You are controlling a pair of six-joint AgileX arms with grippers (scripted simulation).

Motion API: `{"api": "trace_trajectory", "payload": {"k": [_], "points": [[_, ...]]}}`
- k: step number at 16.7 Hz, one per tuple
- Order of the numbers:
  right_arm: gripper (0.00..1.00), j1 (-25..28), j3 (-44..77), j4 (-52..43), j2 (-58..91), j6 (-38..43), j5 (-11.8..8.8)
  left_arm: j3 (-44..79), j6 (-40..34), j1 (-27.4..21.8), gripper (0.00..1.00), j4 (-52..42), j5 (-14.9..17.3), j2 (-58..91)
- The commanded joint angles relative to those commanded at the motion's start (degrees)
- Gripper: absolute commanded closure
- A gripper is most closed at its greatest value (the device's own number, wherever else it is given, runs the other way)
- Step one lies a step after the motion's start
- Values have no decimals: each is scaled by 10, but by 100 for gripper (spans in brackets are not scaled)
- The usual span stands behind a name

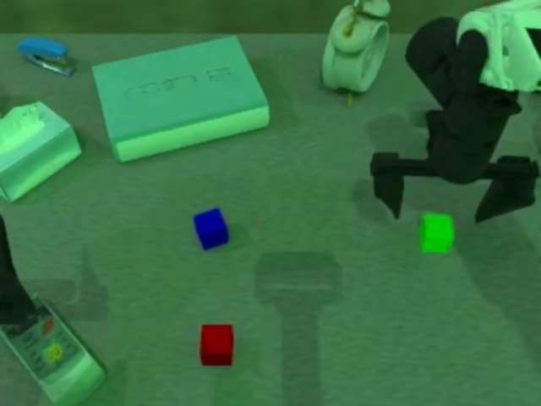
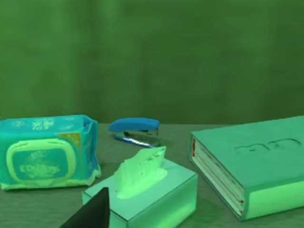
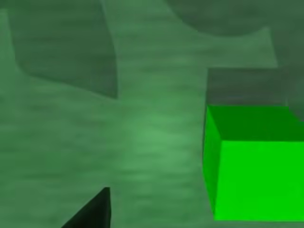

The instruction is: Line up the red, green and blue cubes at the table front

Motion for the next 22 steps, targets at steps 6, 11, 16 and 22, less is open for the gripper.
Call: {"api": "trace_trajectory", "payload": {"k": [6, 11, 16, 22], "points": [[0, 0, -68, 114, 45, 0, 0, 0, 0, 0, 0, 0, 0, 0], [0, 0, -72, 120, 48, 0, 0, 0, 0, 0, 0, 0, 0, 0], [38, 0, -72, 120, 48, 0, 0, 0, 0, 0, 0, 0, 0, 0], [83, 0, -72, 120, 48, 0, 0, 0, 0, 0, 0, 0, 0, 0]]}}
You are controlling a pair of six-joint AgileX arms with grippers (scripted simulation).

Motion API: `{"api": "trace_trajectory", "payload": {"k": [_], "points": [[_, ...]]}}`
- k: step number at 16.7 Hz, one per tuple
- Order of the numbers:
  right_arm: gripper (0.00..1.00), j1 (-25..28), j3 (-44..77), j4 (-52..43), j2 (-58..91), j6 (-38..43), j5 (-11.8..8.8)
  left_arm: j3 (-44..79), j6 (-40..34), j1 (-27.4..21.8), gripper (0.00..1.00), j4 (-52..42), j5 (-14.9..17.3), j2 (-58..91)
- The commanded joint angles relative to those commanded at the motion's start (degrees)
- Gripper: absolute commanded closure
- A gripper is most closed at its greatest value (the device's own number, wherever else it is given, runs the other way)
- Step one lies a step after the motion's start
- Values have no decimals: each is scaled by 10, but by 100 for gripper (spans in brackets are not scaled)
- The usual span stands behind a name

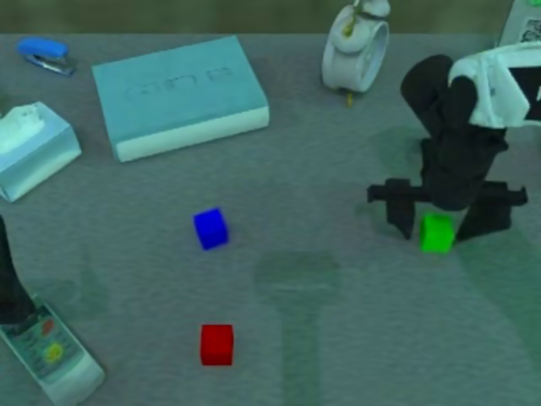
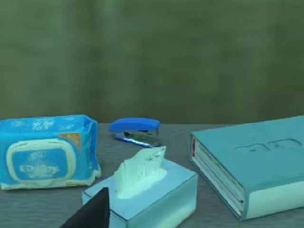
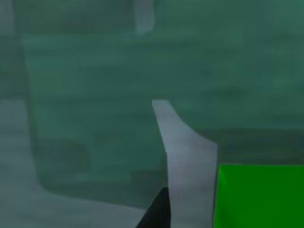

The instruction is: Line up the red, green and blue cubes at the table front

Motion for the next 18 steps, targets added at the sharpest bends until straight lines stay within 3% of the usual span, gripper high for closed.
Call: {"api": "trace_trajectory", "payload": {"k": [2, 3, 13, 18], "points": [[98, 0, 0, 0, 0, 0, 0, 0, 0, 0, 0, 0, 0, 0], [100, 0, 0, 0, 0, 0, 0, 0, 0, 0, 0, 0, 0, 0], [100, 1, 16, -22, -29, -6, 8, 0, 0, 0, 0, 0, 0, 0], [100, 5, 75, -118, -63, -7, 7, 0, 0, 0, 0, 0, 0, 0]]}}
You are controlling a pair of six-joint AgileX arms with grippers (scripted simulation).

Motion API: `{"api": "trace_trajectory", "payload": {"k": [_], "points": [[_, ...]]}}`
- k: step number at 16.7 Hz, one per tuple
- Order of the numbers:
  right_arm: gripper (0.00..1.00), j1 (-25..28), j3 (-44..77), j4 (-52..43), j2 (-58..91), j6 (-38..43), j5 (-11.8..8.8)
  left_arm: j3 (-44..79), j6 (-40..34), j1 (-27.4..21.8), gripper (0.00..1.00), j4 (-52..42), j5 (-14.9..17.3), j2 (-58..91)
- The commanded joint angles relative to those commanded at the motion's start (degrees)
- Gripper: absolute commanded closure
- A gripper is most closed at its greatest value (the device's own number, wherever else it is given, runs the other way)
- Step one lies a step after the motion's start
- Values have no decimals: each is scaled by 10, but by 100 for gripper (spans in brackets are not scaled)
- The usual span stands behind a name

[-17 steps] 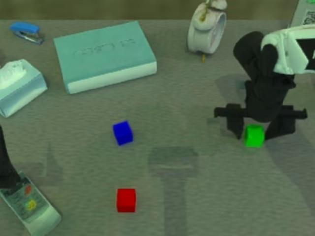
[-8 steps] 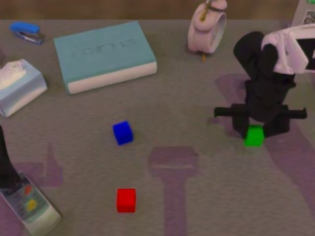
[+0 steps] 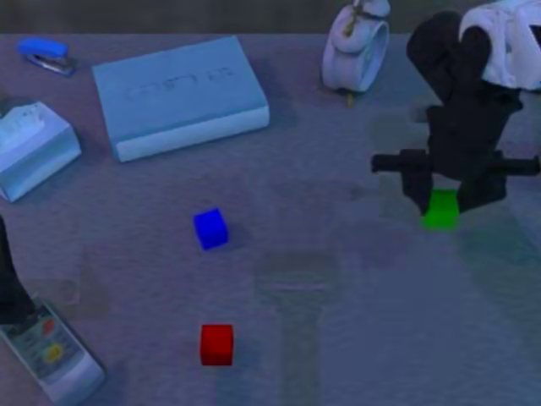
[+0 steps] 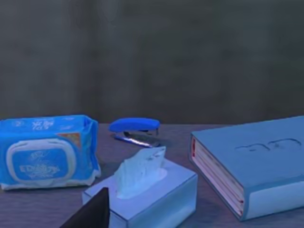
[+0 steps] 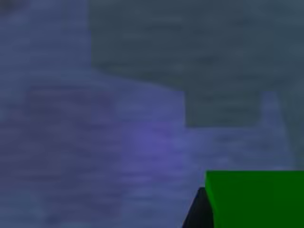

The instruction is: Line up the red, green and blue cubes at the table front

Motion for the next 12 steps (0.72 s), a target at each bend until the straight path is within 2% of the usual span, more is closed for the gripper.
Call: {"api": "trace_trajectory", "payload": {"k": [3, 8, 10, 12], "points": [[100, 0, 20, -33, -15, 0, 1, 0, 0, 0, 0, 0, 0, 0], [100, 6, 20, -33, -14, 10, 1, 0, 0, 0, 0, 0, 0, 0], [100, 39, 19, -36, -19, 41, 1, 0, 0, 0, 0, 0, 0, 0], [100, 94, 15, -41, -27, 88, 1, 0, 0, 0, 0, 0, 0, 0]]}}
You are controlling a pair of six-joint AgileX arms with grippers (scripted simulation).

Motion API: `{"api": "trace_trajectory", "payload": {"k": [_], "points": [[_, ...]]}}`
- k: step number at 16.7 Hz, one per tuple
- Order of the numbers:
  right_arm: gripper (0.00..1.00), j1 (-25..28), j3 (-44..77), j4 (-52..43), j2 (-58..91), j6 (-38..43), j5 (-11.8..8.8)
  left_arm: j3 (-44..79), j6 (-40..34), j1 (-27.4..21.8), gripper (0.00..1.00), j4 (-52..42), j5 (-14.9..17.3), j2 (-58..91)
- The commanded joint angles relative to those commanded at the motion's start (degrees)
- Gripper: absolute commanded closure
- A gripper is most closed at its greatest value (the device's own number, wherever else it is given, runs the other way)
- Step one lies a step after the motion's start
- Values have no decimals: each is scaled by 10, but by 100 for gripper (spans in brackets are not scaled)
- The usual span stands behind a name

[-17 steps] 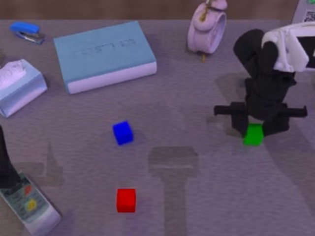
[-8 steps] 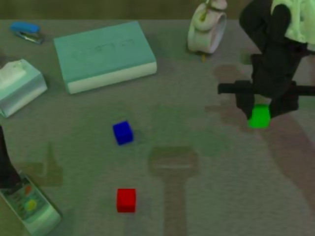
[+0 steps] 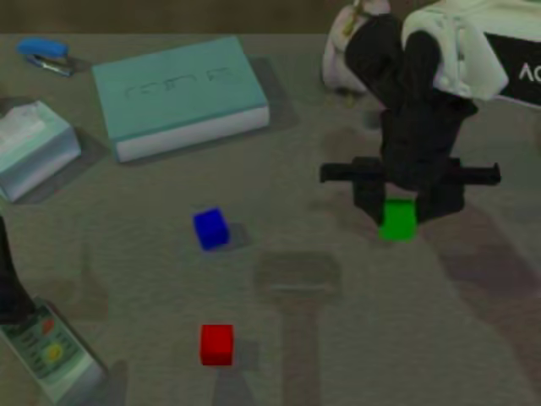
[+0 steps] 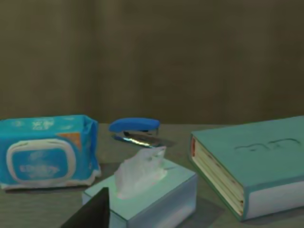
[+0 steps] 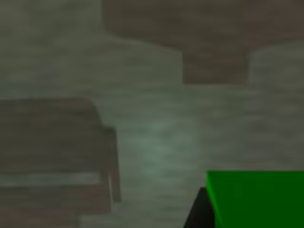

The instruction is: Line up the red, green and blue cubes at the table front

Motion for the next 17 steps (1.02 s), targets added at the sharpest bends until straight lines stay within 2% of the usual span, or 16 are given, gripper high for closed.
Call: {"api": "trace_trajectory", "payload": {"k": [4, 7, 13, 17], "points": [[100, 136, -15, -11, -23, 114, 3, 0, 0, 0, 0, 0, 0, 0], [100, 201, -27, -15, -39, 177, 6, 0, 0, 0, 0, 0, 0, 0], [100, 212, -29, -13, -41, 191, 5, 0, 0, 0, 0, 0, 0, 0], [100, 214, -63, 39, -25, 191, 5, 0, 0, 0, 0, 0, 0, 0]]}}
